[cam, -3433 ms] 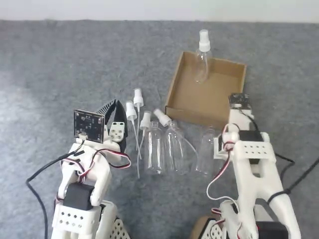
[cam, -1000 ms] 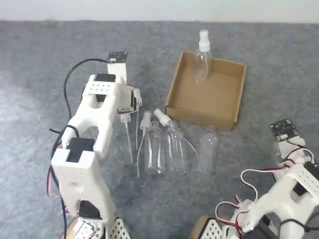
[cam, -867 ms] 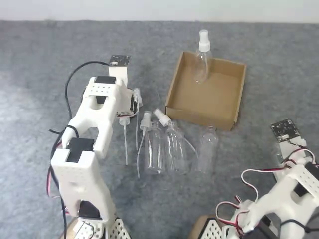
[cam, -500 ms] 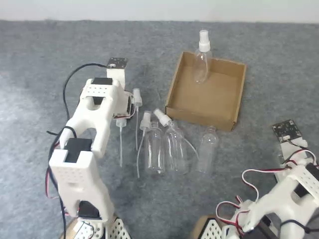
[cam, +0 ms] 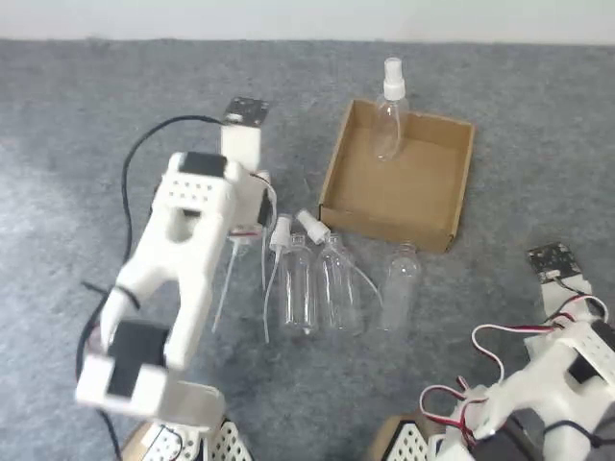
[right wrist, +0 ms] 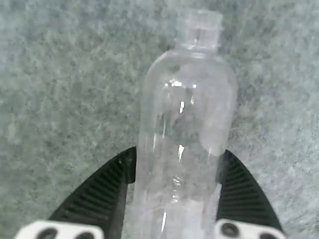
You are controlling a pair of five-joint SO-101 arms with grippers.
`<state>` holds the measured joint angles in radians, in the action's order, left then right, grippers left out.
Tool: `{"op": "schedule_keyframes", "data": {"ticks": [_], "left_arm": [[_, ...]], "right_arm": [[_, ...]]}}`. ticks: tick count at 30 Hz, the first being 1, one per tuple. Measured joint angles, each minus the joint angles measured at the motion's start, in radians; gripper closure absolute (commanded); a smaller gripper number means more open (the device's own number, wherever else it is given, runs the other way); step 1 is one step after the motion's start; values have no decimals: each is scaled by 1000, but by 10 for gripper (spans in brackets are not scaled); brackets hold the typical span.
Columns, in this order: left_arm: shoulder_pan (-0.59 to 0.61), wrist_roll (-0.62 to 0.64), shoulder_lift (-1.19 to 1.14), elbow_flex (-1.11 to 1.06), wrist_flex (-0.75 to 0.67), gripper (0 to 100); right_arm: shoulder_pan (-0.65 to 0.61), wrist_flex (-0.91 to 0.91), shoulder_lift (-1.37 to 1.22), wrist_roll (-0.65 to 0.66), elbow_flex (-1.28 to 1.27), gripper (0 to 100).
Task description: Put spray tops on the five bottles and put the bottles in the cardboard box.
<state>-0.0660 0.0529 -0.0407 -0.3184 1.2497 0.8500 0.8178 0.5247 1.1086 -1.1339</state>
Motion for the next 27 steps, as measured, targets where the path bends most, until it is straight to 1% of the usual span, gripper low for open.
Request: {"op": "schedule_keyframes", "data": {"ticks": [2,5,8,11,15,18,21,27], "left_arm": [[-37,-3,89,-72,0,988],[-64,-5,183,-193,-32,988],[-69,-3,242,-308,-107,987],[-71,0,284,-382,-152,987],[-71,0,319,-416,-163,987],[-71,0,328,-420,-163,987],[-71,0,328,-420,-163,987],[-71,0,328,-422,-187,987]], "right_arm": [[0,3,-2,-43,17,796],[-20,66,-2,-94,86,790],[-77,130,-2,-160,149,733],[-123,160,-2,-219,193,686],[-146,201,-2,-226,198,691],[-146,203,-2,-178,183,690],[-149,203,-2,-167,189,690],[-161,212,-32,-288,275,691]]}}
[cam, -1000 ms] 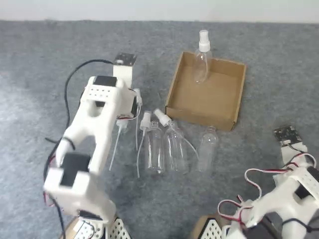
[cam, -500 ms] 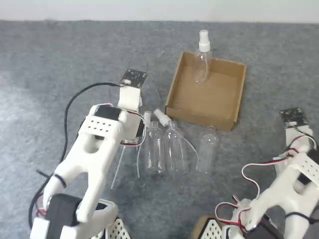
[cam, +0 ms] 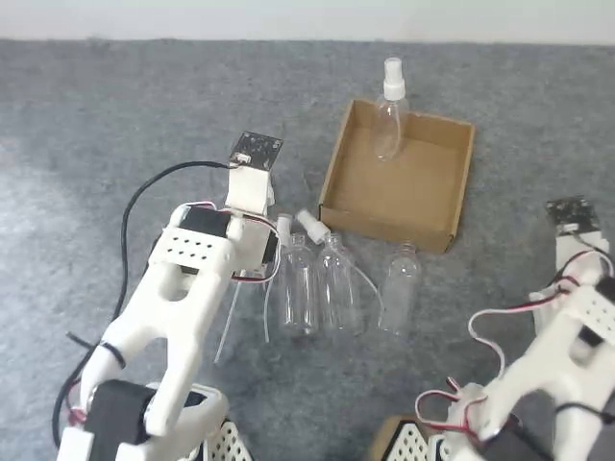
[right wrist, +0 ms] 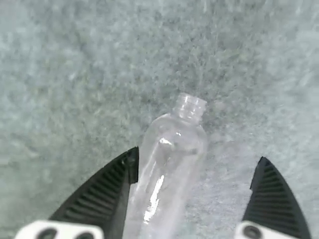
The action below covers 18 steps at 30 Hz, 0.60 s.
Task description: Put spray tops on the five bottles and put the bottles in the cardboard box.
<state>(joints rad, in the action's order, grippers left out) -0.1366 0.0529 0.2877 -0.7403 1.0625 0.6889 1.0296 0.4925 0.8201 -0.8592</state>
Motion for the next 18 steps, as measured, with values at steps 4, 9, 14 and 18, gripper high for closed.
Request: {"op": "schedule_keyframes", "data": {"ticks": [4,9,14,18], "left_arm": [[0,0,2,-26,-12,987],[0,0,3,-31,-18,987],[0,0,3,-31,-18,987],[0,0,3,-31,-18,987]], "right_arm": [[-15,0,-153,-126,80,692],[-34,-2,-422,-190,187,713],[-31,-2,-566,-199,285,857],[-28,-5,-575,-201,313,962]]}}
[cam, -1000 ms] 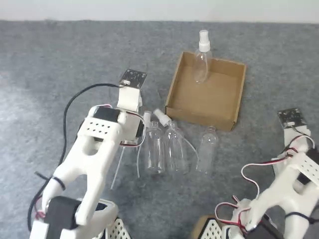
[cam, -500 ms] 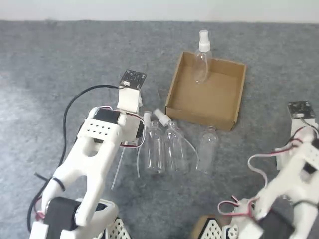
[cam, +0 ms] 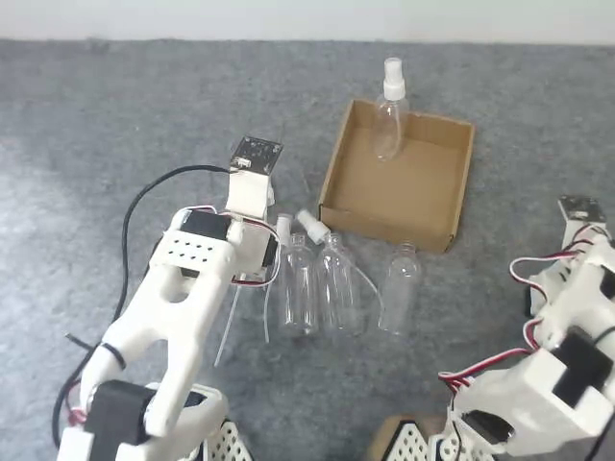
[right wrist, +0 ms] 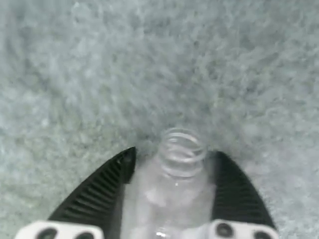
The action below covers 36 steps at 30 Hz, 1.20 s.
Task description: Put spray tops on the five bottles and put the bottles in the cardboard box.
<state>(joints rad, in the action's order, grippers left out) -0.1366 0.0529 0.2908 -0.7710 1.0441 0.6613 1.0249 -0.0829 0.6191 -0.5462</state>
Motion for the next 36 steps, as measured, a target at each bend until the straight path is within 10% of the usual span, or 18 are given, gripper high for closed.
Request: {"op": "schedule_keyframes", "data": {"ticks": [19,27,36], "left_arm": [[0,0,0,-20,-20,987],[0,0,0,-20,-23,987],[0,0,0,-20,-23,987]], "right_arm": [[-32,-63,5,104,146,990],[-32,-63,-63,95,166,712],[-32,17,-63,92,198,713]]}}
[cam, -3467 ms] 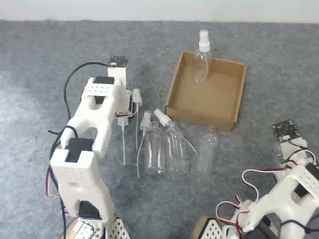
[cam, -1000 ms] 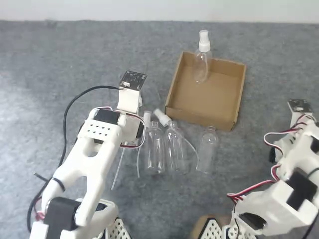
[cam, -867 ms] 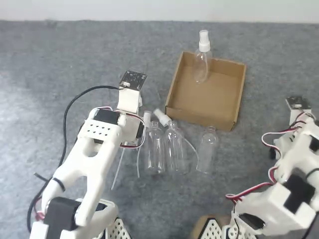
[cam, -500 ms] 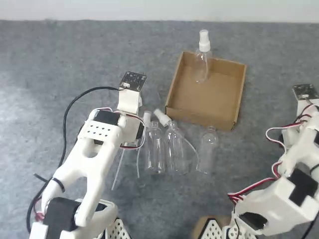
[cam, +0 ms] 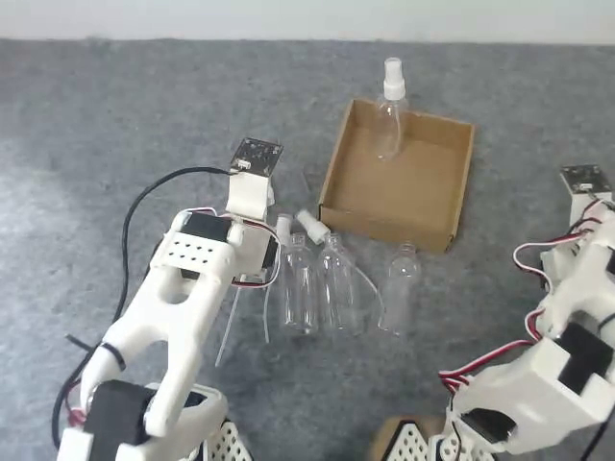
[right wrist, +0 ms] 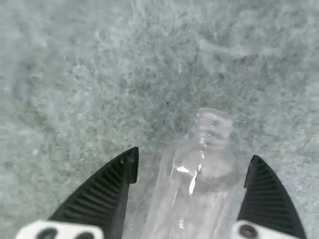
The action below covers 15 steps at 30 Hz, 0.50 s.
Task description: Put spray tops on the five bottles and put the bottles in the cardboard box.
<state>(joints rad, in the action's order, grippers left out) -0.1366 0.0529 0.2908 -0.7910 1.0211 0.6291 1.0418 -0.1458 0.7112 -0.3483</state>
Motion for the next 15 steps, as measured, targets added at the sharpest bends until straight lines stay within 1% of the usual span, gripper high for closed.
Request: {"op": "schedule_keyframes", "data": {"ticks": [4,11,15], "left_arm": [[0,0,0,0,0,987],[0,0,0,0,0,987],[0,0,0,0,0,987]], "right_arm": [[3,34,0,0,8,713],[77,43,0,-2,8,713],[81,43,0,0,8,723]]}}
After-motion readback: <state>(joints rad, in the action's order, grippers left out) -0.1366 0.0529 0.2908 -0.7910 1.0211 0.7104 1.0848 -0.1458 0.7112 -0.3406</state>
